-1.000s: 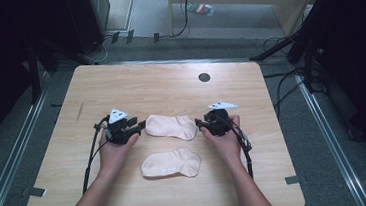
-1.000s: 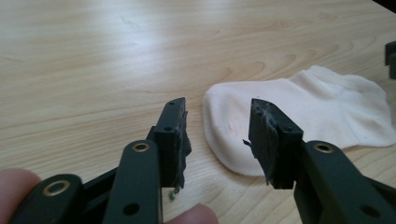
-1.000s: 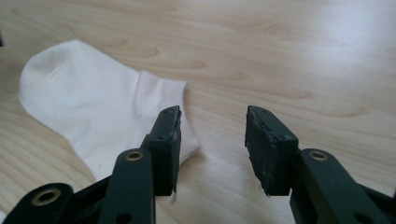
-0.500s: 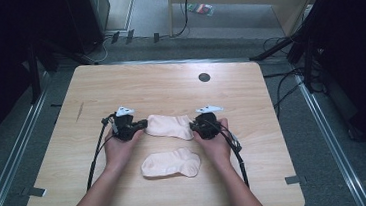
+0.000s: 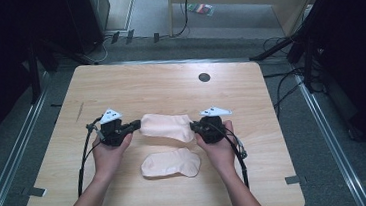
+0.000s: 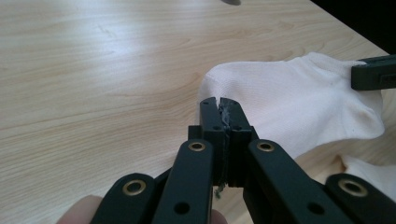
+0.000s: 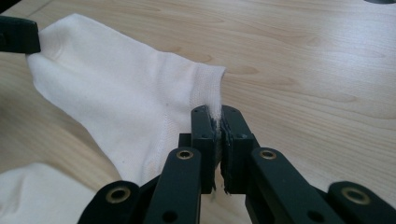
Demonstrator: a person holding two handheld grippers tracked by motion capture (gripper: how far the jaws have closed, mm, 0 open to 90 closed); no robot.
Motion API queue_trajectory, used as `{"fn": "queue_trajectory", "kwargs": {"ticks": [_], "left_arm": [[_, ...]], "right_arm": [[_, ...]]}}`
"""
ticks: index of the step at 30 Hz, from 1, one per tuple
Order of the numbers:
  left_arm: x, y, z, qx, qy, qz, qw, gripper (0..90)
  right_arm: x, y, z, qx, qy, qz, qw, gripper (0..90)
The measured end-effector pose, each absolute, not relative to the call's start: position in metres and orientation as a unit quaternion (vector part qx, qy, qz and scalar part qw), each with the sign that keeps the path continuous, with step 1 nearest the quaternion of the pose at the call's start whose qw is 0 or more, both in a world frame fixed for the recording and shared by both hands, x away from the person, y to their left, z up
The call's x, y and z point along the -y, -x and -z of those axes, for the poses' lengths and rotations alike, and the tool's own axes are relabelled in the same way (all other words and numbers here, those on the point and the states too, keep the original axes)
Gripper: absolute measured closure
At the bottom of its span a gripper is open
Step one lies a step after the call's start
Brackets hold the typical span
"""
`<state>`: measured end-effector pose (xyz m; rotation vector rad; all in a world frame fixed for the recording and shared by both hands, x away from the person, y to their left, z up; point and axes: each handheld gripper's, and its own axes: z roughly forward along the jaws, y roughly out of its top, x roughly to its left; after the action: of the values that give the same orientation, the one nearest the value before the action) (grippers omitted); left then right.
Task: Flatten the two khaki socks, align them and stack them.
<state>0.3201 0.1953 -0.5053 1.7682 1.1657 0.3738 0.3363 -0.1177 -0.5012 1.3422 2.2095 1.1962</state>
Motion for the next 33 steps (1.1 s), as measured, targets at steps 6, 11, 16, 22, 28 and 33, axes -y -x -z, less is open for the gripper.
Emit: {"fn": "queue_trajectory", "kwargs": {"ticks": [6,11,16,22,28,33], "left_arm": [[-0.194,-0.294,0.502,-0.461,-0.723,-0.154,0.491,90.0],[-0.195,-0.272,0.505,-0.456,-0.724,-0.148,0.496,90.0],[-0.196,-0.252,0.509,-0.455,-0.727,-0.145,0.494,90.0],[-0.19,-0.23,0.515,-0.46,-0.734,-0.146,0.478,90.0],[-0.188,-0.217,0.519,-0.465,-0.736,-0.14,0.472,90.0],[-0.185,-0.212,0.529,-0.47,-0.744,-0.129,0.457,90.0]], "right_arm": [[0.124,-0.316,0.495,-0.764,-0.463,-0.426,0.14,86.1],[0.129,-0.299,0.494,-0.766,-0.461,-0.429,0.131,86.1],[0.132,-0.282,0.496,-0.771,-0.453,-0.43,0.122,86.0],[0.136,-0.268,0.5,-0.777,-0.45,-0.425,0.115,86.1],[0.138,-0.257,0.507,-0.784,-0.447,-0.417,0.107,86.1],[0.139,-0.255,0.516,-0.792,-0.446,-0.404,0.105,86.0]]}}
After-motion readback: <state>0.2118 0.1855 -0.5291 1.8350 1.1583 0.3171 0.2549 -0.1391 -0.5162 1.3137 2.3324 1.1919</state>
